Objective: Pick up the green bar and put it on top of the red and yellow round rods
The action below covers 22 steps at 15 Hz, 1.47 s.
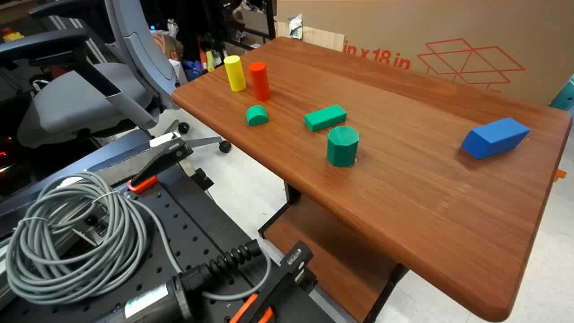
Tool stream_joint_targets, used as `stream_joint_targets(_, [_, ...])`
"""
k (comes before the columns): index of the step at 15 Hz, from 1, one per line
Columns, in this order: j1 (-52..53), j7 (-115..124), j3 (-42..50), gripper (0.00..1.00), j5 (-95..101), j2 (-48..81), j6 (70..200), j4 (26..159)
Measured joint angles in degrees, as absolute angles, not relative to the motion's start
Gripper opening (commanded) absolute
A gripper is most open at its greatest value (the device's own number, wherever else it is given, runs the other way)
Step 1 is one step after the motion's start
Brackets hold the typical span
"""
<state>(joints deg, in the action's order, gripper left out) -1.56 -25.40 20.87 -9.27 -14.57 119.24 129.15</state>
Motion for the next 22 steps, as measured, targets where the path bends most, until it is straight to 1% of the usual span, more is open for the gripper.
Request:
stream_joint_targets(6, [-1.9,-25.3,19.8,1.00,-9.3,-14.4,119.2,129.2])
stream_joint_targets(10, [-1.7,-22.6,13.8,1.00,-9.0,-11.7,119.6,129.9])
stream_joint_targets(15, [0.0,-14.8,5.6,1.00,-9.0,-6.2,123.5,130.9])
stream_joint_targets(19, [0.5,-4.6,1.8,1.00,-9.0,-0.2,127.3,131.3])
stream_joint_targets(22, [0.5,1.0,0.9,1.00,-9.0,3.9,129.8,131.3])
